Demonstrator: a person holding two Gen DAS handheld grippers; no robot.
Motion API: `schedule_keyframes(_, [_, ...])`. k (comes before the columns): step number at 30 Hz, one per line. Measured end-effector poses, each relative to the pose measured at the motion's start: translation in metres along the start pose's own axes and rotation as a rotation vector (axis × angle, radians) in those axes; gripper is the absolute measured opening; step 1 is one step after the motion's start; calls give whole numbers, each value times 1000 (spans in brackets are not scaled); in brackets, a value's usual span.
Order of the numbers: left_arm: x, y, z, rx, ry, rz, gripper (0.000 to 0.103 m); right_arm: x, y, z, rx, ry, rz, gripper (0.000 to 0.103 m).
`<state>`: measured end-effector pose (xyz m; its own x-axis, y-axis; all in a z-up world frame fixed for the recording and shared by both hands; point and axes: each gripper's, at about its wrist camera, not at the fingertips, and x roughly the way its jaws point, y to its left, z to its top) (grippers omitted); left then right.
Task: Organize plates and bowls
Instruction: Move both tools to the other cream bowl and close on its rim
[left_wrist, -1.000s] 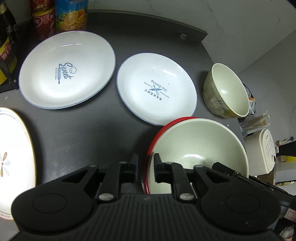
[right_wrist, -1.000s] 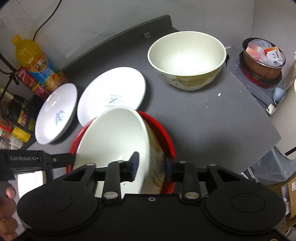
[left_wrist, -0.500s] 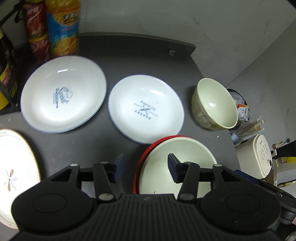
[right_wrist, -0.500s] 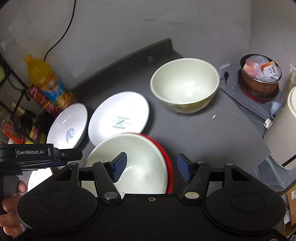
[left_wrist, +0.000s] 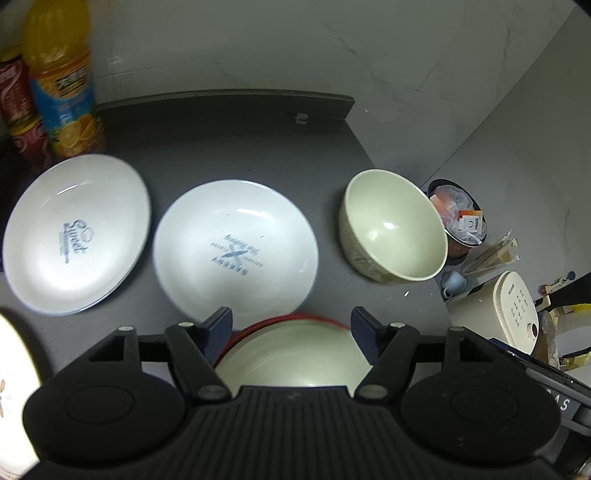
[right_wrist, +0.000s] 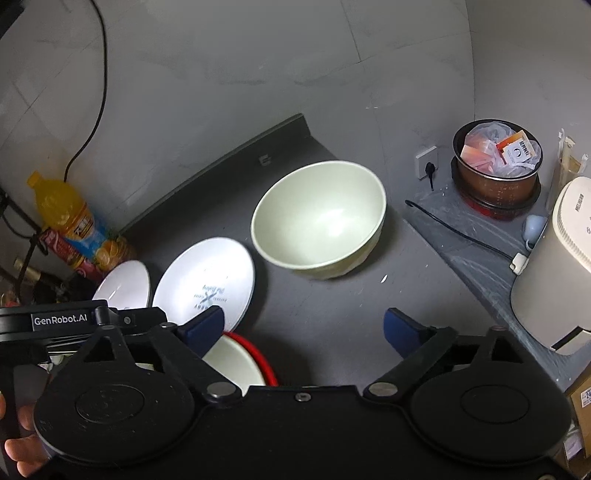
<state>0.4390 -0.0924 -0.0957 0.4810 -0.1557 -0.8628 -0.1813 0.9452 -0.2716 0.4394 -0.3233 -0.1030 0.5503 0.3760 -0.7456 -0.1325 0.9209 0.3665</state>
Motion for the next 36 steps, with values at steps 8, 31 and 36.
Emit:
schedule_keyframes(8, [21, -26, 15, -7, -4, 0, 70, 13, -23, 19, -4, 12, -25, 95])
schedule_keyframes(31, [96, -61, 51, -103, 23, 10, 64, 76, -77, 56, 42, 60, 52, 96])
schedule_keyframes(36, [114, -64, 58, -112, 38, 27, 50, 94, -85, 59, 82, 102, 71, 69])
